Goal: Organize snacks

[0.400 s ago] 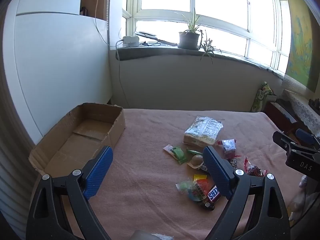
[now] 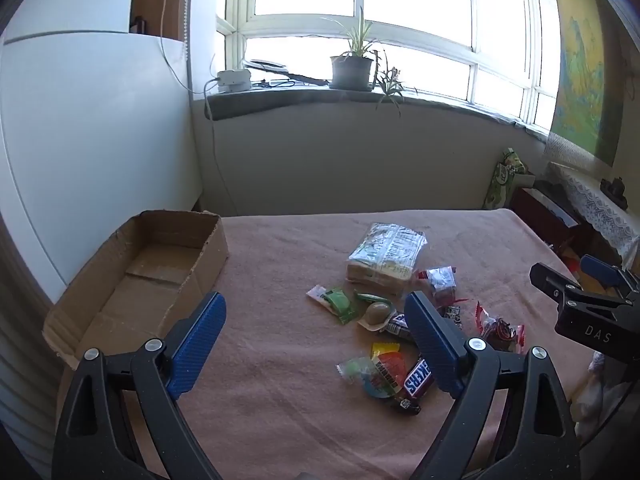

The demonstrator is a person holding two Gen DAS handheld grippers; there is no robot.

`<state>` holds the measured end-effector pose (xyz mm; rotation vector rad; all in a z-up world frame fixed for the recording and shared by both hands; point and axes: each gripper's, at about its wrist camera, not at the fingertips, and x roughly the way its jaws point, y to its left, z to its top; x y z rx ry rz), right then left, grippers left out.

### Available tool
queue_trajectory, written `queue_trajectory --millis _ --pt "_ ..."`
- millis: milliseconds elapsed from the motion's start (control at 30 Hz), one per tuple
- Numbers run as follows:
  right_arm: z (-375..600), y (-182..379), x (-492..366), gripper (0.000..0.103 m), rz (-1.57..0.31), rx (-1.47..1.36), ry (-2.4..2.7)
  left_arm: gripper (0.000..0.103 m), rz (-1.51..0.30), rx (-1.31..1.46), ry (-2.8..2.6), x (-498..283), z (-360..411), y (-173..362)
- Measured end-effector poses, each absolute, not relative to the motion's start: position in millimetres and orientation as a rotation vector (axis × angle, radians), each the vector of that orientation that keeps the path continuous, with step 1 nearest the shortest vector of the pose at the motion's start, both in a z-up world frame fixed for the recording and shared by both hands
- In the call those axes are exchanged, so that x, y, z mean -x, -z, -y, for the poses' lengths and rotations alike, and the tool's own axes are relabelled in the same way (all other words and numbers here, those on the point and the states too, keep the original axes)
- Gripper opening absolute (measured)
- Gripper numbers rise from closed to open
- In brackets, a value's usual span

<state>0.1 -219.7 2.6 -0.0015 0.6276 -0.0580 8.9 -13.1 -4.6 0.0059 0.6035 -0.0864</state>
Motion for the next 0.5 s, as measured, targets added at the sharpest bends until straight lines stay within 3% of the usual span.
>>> queue_trajectory --millis 500 --pt "226.6 4.7 6.7 0.103 -0.639 0.007 0.054 0.086 -0.622 0.001 0.146 -8.1 36.4 12.9"
